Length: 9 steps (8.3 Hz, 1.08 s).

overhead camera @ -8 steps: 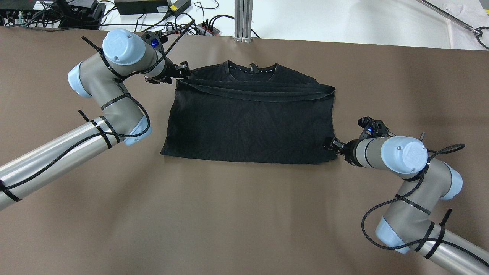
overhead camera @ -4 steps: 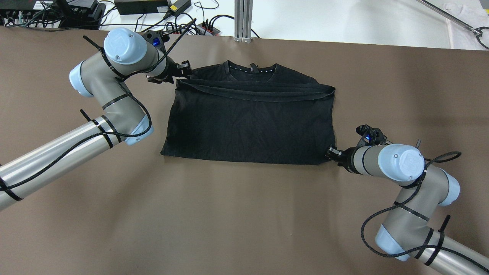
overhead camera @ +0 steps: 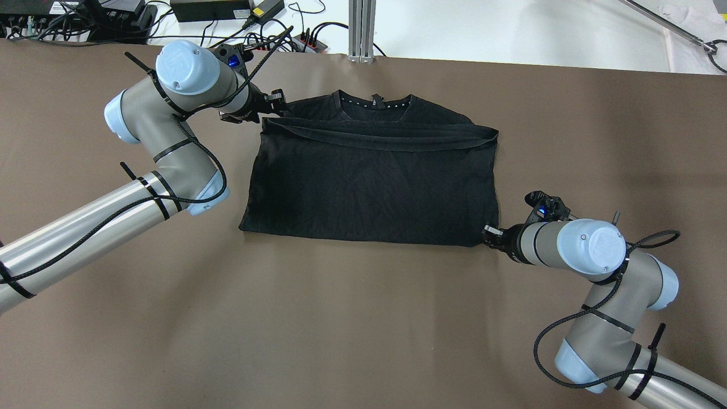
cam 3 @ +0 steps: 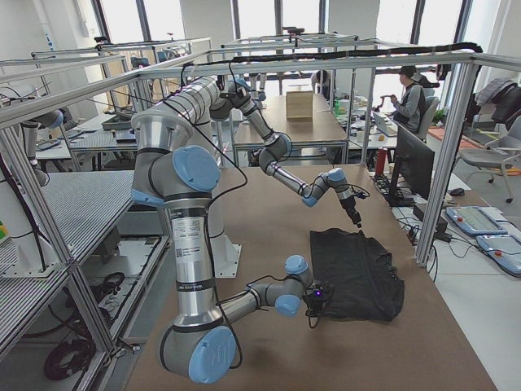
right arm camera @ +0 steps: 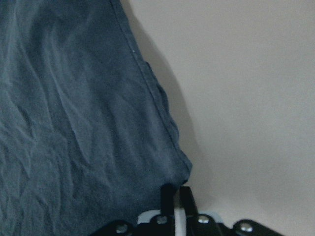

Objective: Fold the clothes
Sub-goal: 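Move the right gripper to the folded bottom corner and grasp it, then drag the corner away with the right gripper while the left gripper grasps another corner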

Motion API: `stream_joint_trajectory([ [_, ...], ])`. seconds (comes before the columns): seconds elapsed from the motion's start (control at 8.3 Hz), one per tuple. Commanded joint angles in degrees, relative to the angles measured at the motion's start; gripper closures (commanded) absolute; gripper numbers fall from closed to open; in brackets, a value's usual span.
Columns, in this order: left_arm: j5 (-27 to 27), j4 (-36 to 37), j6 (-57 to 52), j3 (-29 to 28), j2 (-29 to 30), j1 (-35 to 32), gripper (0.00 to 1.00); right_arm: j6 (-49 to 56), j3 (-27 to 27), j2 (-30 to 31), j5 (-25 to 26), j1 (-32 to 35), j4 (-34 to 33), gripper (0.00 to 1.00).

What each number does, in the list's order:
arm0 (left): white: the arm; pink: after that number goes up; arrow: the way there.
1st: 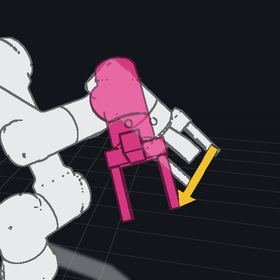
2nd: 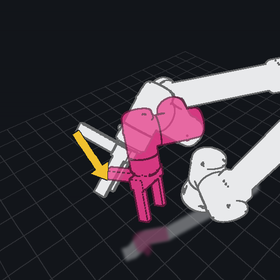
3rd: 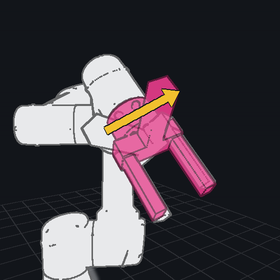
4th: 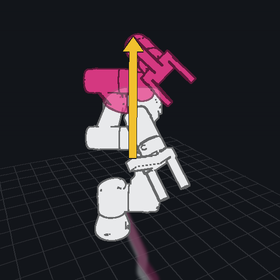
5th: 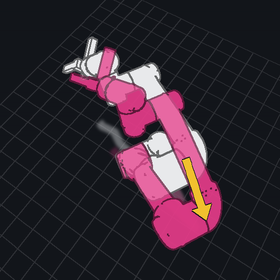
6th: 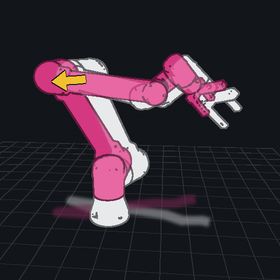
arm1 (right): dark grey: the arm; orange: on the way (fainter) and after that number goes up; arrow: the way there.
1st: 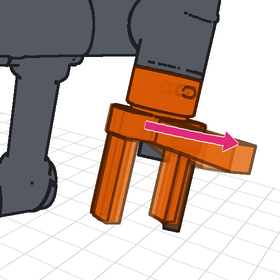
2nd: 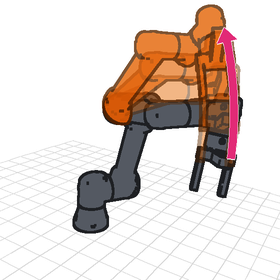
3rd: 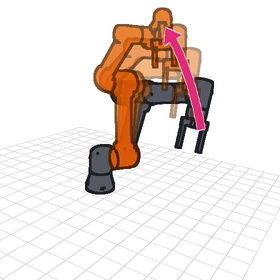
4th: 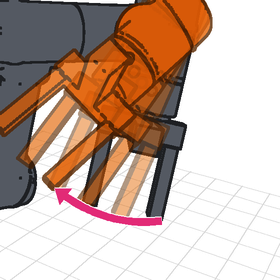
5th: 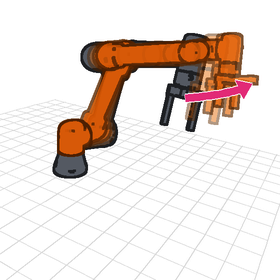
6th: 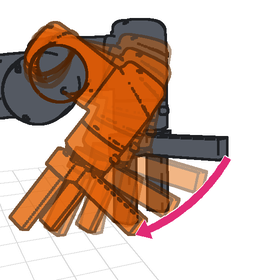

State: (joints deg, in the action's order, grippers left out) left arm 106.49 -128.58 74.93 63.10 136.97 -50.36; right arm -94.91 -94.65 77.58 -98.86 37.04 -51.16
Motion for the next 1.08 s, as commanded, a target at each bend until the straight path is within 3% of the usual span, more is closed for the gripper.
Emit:
stream_joint_trajectory([
  [0.0,-0.05,0.09,-0.22,-0.26,-0.04,0.00,0.37,0.16,-4.11,1.08,-0.45,0.05,-0.78,1.00],
  [0.24,-0.05,0.09,-0.13,-0.26,-0.04,0.00,0.37,-0.19,-13.06,7.99,-5.60,0.05,-1.14,1.00],
  [0.48,-0.05,0.00,0.04,-0.17,-0.04,0.00,0.37,-3.59,-24.21,12.24,-11.41,-1.96,-6.29,1.00],
  [0.96,0.04,0.00,0.39,0.18,0.57,0.18,0.37,-15.01,-36.47,12.07,-12.23,-17.84,-9.22,1.00],
])
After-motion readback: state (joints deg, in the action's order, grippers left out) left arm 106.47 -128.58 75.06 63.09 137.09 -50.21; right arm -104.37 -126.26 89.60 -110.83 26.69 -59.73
